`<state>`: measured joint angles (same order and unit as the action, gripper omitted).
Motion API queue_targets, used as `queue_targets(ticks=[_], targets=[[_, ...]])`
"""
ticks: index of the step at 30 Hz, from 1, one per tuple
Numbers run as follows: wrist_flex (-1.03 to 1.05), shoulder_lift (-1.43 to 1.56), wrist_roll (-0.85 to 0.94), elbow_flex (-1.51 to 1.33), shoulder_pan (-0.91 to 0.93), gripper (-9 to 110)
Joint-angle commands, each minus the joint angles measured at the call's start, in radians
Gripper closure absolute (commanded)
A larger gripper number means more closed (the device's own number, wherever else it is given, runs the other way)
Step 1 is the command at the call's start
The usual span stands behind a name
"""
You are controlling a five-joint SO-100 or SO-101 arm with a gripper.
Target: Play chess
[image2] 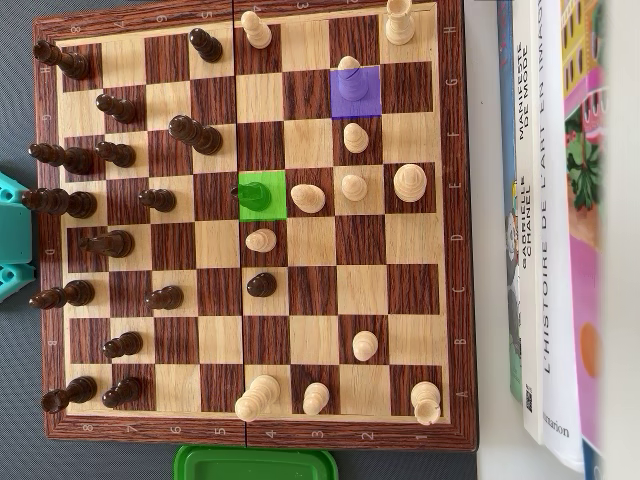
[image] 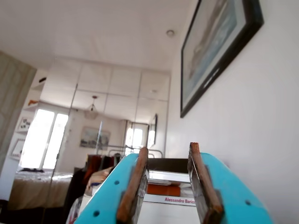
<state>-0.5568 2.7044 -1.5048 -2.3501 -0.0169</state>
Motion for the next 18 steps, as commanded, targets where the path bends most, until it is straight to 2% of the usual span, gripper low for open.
queue_targets(ticks=[1, 6, 18], targets=[[0.147, -0.072, 0.006, 0.100, 0.005, 88], [0.442, -0.158, 0.006, 0.179, 0.005, 88], [1.408, -0.377, -0.006, 0.453, 0.003, 88]])
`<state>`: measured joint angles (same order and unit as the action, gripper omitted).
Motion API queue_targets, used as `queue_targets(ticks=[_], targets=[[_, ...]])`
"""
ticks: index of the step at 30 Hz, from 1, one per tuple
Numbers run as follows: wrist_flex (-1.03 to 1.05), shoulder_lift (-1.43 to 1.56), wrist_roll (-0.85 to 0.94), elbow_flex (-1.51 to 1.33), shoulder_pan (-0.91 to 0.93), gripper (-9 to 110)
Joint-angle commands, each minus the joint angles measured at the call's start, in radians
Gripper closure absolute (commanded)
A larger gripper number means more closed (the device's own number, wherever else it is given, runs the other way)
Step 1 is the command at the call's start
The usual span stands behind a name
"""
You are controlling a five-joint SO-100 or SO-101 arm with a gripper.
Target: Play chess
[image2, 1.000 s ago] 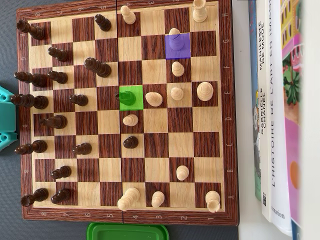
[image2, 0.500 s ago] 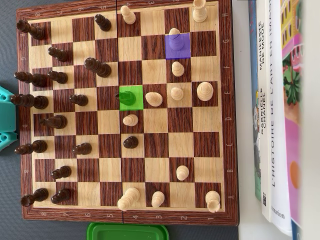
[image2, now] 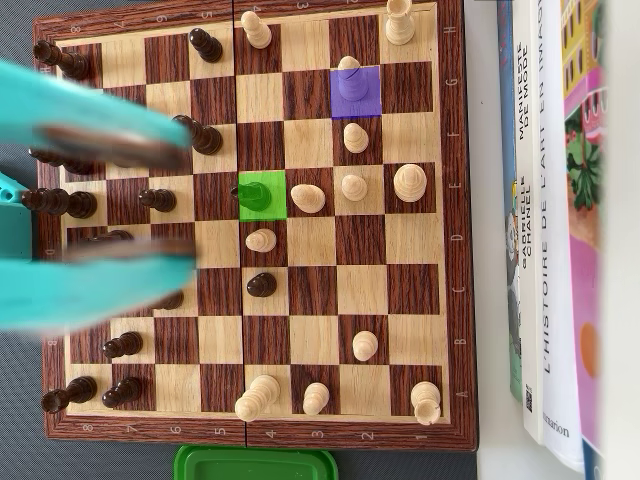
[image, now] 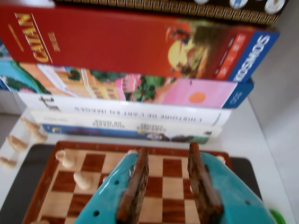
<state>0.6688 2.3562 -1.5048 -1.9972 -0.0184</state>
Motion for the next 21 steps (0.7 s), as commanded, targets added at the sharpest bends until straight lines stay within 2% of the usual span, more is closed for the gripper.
queue_targets(ticks=[1, 6, 11, 21], targets=[[0.238, -0.048, -0.006, 0.120, 0.003, 88], [0.423, -0.123, -0.017, 0.193, -0.017, 88], [0.557, -0.172, -0.101, 0.229, -0.043, 88], [0.586, -0.296, -0.127, 0.241, -0.112, 88]])
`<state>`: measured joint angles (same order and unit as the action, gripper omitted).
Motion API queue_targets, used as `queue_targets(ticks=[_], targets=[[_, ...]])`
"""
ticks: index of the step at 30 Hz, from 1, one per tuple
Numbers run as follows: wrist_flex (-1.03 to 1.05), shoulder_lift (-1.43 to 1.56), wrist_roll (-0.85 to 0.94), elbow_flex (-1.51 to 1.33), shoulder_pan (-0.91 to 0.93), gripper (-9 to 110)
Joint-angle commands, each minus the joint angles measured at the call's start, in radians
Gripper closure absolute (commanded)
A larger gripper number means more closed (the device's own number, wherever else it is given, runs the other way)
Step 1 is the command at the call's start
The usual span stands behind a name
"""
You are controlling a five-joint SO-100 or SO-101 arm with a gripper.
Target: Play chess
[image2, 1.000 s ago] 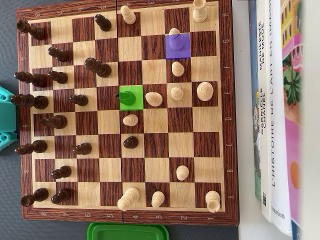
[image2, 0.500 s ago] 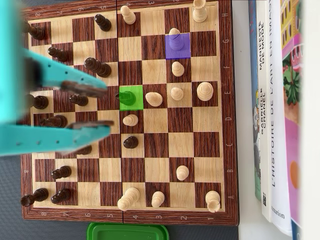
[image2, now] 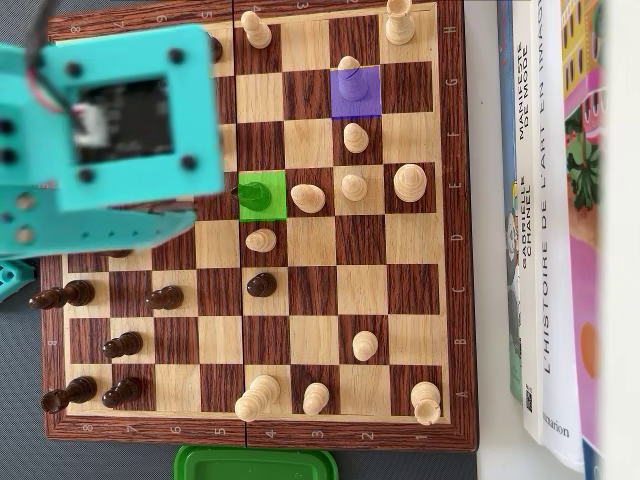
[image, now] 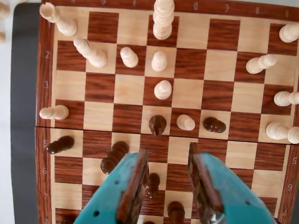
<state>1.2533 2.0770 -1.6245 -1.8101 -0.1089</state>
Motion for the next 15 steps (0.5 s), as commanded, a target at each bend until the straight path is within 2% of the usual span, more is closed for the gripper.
queue_targets(ticks=[1, 8, 15], targets=[[0.002, -0.029, -0.008, 0.054, -0.025, 88], [0.130, -0.140, -0.049, 0.133, -0.032, 88], [0.147, -0.233, -0.049, 0.167, -0.041, 87]])
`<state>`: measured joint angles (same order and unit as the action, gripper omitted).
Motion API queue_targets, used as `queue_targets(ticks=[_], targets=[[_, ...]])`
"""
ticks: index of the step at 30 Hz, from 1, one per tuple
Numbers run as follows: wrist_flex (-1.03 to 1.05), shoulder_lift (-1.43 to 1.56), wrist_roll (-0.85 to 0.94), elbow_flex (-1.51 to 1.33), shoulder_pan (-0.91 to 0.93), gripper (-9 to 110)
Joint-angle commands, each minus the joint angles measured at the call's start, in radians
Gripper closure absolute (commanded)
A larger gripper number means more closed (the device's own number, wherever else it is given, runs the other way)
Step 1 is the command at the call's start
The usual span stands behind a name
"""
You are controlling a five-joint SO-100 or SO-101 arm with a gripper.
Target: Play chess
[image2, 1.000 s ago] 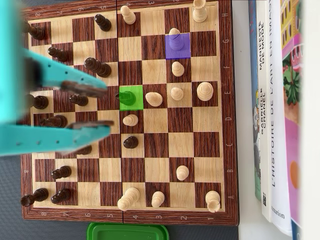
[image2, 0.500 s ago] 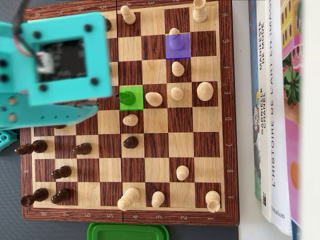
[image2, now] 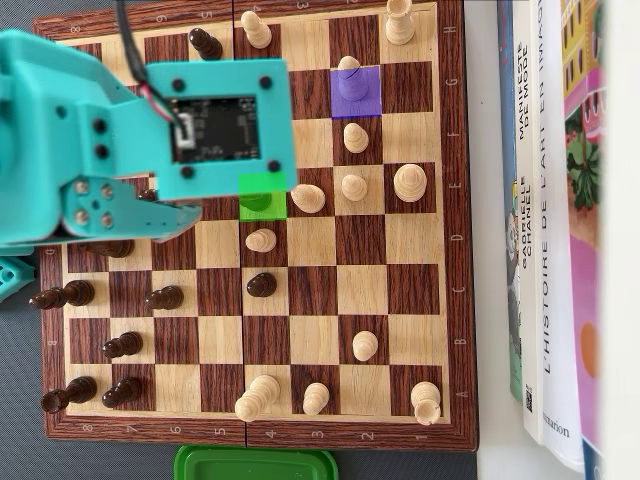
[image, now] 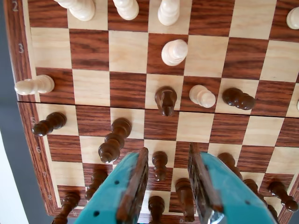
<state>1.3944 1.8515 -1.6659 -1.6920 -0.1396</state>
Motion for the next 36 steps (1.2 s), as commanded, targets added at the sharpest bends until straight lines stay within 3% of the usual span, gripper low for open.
queue_targets(ticks=[1, 36], targets=[[0.008, -0.015, -0.008, 0.051, -0.012, 87], [0.008, -0.299, 0.003, 0.152, 0.021, 86]])
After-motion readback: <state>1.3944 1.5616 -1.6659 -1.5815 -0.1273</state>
